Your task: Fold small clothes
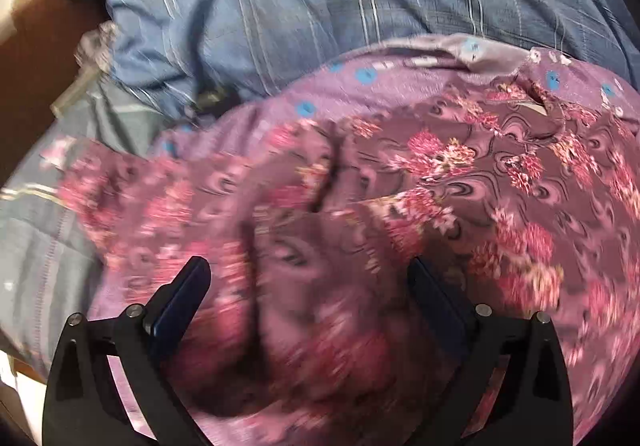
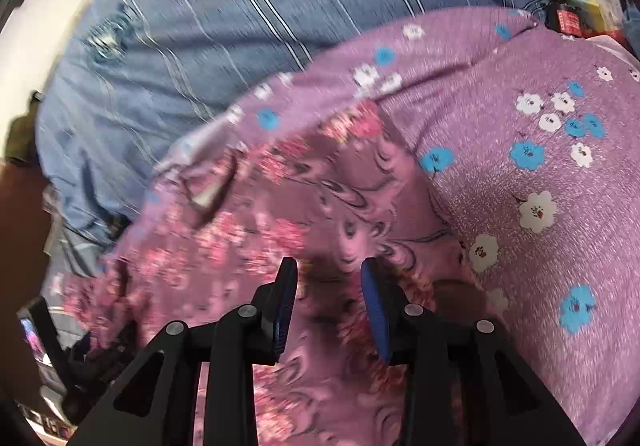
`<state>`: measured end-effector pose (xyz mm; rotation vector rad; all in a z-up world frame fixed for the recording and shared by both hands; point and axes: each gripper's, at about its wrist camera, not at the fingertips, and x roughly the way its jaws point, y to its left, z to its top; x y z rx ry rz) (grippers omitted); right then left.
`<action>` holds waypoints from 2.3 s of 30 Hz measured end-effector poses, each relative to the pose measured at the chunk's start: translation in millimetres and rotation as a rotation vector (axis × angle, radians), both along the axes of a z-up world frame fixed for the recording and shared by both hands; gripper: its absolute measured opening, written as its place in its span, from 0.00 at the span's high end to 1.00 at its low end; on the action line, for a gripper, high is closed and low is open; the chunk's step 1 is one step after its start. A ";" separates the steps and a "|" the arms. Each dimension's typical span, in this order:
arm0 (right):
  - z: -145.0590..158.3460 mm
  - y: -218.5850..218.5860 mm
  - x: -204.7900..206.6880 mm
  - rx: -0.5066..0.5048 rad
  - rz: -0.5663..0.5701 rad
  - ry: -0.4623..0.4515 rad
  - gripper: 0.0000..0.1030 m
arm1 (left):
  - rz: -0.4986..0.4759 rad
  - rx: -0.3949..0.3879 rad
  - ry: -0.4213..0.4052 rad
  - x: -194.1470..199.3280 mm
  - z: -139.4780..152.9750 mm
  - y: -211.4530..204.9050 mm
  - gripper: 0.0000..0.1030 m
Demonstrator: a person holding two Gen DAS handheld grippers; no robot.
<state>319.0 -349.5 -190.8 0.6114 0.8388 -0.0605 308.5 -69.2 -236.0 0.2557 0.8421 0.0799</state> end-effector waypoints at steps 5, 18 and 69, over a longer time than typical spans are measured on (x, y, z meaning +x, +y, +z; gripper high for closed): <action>35.4 30.3 -27.1 -0.037 0.084 -0.156 0.61 | 0.163 -0.210 -0.145 -52.0 57.5 79.7 0.03; 47.6 111.7 -60.6 -0.057 0.308 -0.224 0.54 | 0.390 -0.437 -0.066 -39.2 58.2 264.4 0.03; 42.6 35.2 -29.1 0.024 0.088 -0.243 0.54 | 0.088 -0.671 -0.009 45.8 145.9 177.0 0.91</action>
